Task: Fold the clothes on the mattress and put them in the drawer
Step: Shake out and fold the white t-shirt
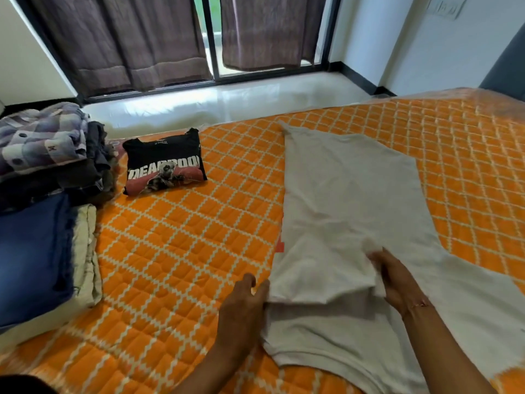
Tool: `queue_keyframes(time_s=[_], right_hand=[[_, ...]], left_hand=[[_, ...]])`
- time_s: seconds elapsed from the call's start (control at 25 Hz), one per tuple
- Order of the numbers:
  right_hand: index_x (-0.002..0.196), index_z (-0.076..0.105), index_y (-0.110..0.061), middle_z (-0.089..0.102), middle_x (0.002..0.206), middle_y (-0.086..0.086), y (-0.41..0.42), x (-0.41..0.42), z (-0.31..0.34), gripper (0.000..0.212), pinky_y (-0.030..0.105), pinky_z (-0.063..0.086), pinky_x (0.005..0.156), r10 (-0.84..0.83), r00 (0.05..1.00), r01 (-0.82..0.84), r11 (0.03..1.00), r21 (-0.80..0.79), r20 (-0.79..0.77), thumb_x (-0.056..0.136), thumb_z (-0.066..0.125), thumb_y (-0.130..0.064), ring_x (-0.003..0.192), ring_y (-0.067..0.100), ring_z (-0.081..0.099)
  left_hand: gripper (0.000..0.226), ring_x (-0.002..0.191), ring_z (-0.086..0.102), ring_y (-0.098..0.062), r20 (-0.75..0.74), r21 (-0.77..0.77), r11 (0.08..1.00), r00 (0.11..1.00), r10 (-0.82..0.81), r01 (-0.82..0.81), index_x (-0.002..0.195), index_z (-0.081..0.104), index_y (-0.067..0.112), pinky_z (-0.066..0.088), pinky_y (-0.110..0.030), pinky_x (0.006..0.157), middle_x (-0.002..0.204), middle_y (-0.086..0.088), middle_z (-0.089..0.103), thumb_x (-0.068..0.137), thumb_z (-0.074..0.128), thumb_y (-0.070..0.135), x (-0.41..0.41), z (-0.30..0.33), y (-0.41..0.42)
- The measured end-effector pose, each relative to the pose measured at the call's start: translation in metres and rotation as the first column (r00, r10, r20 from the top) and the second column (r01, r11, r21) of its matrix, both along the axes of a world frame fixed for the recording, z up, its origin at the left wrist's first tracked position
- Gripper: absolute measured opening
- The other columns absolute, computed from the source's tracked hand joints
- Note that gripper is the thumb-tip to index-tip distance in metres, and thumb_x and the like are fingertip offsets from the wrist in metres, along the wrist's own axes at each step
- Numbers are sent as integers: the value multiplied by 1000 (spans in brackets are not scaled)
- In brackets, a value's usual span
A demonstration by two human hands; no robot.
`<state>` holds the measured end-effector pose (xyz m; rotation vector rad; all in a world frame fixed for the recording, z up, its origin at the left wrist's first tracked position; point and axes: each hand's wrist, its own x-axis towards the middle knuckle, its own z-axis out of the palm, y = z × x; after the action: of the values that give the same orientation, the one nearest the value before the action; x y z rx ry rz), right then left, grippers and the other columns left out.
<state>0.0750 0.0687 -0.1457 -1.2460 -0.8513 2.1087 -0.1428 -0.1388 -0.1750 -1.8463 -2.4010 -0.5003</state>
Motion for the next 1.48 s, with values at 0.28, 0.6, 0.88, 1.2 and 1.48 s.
queue_keyframes(time_s=[0.28, 0.6, 0.88, 1.2, 1.48], right_hand=[[119, 58, 3, 67, 103, 18, 1, 21, 30, 33, 22, 54, 50, -7, 947, -47, 986, 162, 320, 86, 60, 5, 69, 20, 67], [121, 58, 6, 58, 121, 13, -11, 47, 25, 35, 33, 42, 88, -163, 819, -41, 940, 339, 551, 88, 62, -5, 101, 26, 56], [129, 52, 2, 54, 127, 24, -8, 62, 13, 46, 38, 46, 84, -201, 476, -249, 903, 350, 856, 85, 65, -2, 114, 39, 52], [148, -12, -33, -21, 156, 0, -58, -7, -31, 110, 51, -2, 115, -108, 119, -965, 220, 140, 987, 54, -22, -89, 147, 21, -12], [142, 40, -18, 38, 148, 9, 31, -52, -13, 61, 39, 34, 106, -234, 347, -877, 261, 402, 908, 94, 38, -55, 134, 26, 40]], left_hand=[[66, 58, 52, -18, -113, -145, 966, 967, -229, 212, 86, 43, 19, 23, -24, 33, 87, -2, 37, 39, 87, 5, 14, 19, -8], [58, 85, 57, -27, 122, -132, 990, 992, -39, 55, 120, 50, 14, 41, -29, 53, 106, -9, 50, 70, 78, 23, 21, 18, -15], [49, 84, 58, -30, -32, -365, 928, 995, -96, 78, 136, 40, 14, 37, -35, 57, 122, -12, 45, 90, 55, 13, 50, 27, -30], [84, 144, -15, -22, 123, -730, 552, 872, -474, 404, 151, -9, 27, 12, -47, 117, 151, -4, -27, 92, 41, 60, 31, 21, -14], [41, 119, 52, -20, 521, -544, 723, 847, -108, 427, 138, 47, 16, 41, -29, 96, 136, -7, 52, 99, 46, 30, -23, 76, 146]])
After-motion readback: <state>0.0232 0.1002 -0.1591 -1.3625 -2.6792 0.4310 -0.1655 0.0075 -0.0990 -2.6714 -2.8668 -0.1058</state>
